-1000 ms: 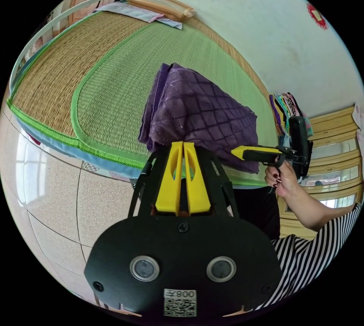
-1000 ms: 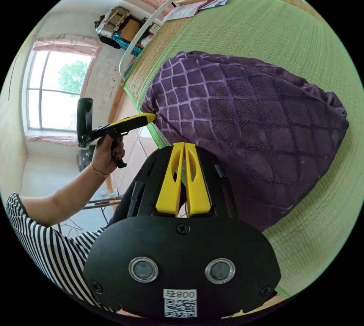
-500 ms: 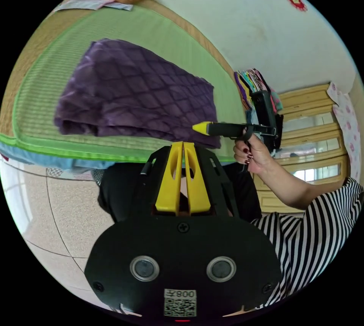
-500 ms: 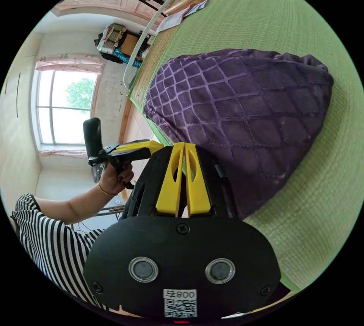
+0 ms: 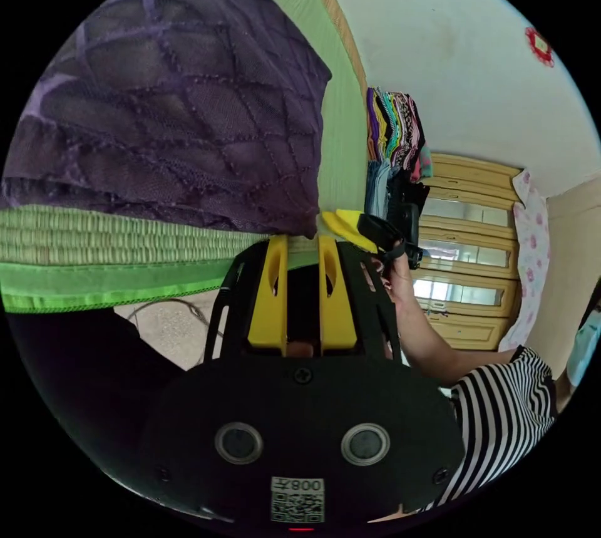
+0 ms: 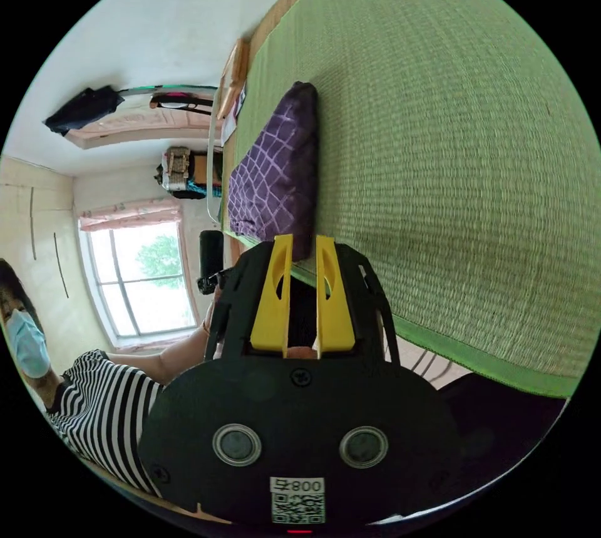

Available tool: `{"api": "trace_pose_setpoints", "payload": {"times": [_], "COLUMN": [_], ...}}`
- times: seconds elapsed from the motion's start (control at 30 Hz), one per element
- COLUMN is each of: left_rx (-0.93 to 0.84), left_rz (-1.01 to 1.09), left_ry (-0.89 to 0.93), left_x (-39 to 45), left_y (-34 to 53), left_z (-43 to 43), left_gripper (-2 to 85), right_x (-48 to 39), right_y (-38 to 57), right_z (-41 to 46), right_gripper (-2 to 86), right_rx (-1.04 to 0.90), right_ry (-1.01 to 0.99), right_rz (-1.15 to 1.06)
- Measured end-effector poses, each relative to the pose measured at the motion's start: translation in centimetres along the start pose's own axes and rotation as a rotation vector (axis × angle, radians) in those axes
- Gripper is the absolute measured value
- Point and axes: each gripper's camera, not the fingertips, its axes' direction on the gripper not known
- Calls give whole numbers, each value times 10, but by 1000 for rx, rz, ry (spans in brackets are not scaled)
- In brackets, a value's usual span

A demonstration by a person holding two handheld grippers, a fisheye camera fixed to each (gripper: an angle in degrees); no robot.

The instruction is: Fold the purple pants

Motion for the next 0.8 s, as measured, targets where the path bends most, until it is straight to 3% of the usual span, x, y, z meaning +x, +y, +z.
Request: {"api": "trace_pose_setpoints", "payload": {"times": [0.47, 0.8], "left_rx": [59, 24], "left_rz": [1, 65], "left_ry": [79, 51], "left_x": [-6, 11], "left_y": [3, 7], "left_z": [-21, -30], "left_gripper": [12, 9], "right_x": [40, 67], "right_y": [-14, -32], "right_z": [75, 135], "right_gripper": [123, 87], "right_rx": [-52, -94], "right_ry": [-186, -279], "right_rz": [59, 102]}}
